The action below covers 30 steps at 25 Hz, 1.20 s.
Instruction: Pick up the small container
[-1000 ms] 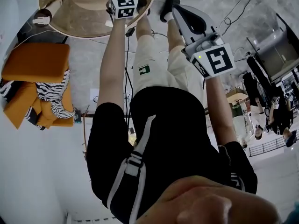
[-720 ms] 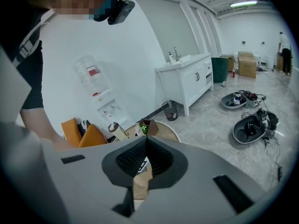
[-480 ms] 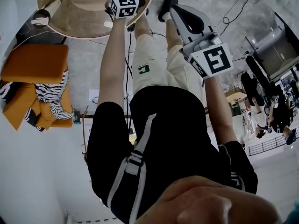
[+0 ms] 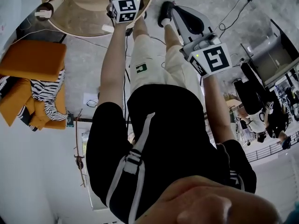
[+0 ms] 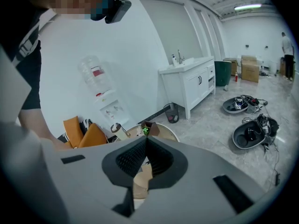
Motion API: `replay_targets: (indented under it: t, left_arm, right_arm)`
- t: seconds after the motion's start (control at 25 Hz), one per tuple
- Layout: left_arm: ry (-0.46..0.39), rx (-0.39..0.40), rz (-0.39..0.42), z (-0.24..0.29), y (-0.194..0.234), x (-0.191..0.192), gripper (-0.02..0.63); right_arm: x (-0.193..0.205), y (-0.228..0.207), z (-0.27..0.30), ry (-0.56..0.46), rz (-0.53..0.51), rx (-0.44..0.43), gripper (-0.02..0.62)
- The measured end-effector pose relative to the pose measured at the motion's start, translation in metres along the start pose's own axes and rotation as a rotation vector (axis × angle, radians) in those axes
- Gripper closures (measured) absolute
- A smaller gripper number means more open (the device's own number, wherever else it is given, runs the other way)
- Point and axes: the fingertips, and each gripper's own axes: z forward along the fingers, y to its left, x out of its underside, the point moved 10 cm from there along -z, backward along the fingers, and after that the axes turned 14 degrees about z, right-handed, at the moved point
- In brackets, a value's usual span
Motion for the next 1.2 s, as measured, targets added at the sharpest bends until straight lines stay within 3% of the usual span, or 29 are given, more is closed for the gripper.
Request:
replay_targets:
  t: [0.56, 0.92, 1.2]
  left_arm:
    - [-0.188, -0.12, -0.093, -0.168, 0.014, -0.119, 0.463]
    - [-0.328, -0.091, -0.076, -0.269, 0.03, -0.215, 0.463]
    - [-0.406, -0.098, -0.016, -0.325, 0.059, -0.282, 0.463]
  right_arm:
    - [-0.054, 0.07, -0.072, -0.099, -0.146, -0.127, 0.594]
    - [-0.099, 0.104, -0.109, -0.272, -0.221, -0.149, 0.594]
    - [-0.143, 0.126, -0.123, -0.396, -0.279, -0.183, 0.594]
